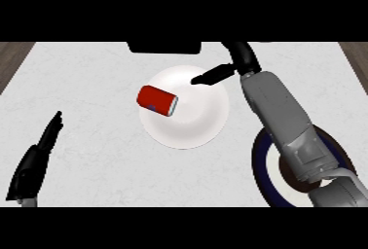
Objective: Pick the can from the plate and place it in the plate
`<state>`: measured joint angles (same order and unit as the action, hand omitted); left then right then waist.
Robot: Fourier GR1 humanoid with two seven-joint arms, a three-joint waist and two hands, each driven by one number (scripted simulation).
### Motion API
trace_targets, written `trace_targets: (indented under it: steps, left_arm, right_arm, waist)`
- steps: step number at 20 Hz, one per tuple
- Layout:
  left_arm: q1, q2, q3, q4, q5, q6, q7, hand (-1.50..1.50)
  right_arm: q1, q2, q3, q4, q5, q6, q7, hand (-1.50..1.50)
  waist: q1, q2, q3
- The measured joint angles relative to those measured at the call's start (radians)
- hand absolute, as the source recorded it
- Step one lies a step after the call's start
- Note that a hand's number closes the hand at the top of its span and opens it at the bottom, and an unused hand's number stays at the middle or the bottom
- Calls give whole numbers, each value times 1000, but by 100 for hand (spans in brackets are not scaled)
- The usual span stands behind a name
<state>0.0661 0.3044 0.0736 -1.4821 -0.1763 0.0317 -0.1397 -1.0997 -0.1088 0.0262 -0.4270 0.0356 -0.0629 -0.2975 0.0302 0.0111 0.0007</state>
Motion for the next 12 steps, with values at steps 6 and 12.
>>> trace_targets:
  steps: [6, 12]
  left_arm:
    - [-8, -6, -2, -11, -4, -4, 7, 0]
    - [-28, 5, 6, -9, 3, -23, 10, 0]
  right_arm:
    - [30, -125, -101, 82, -70, 155, -162, -150]
    - [39, -261, -135, 163, -70, 294, -296, -150]
  waist:
    - [11, 7, 1]
    - [25, 14, 2]
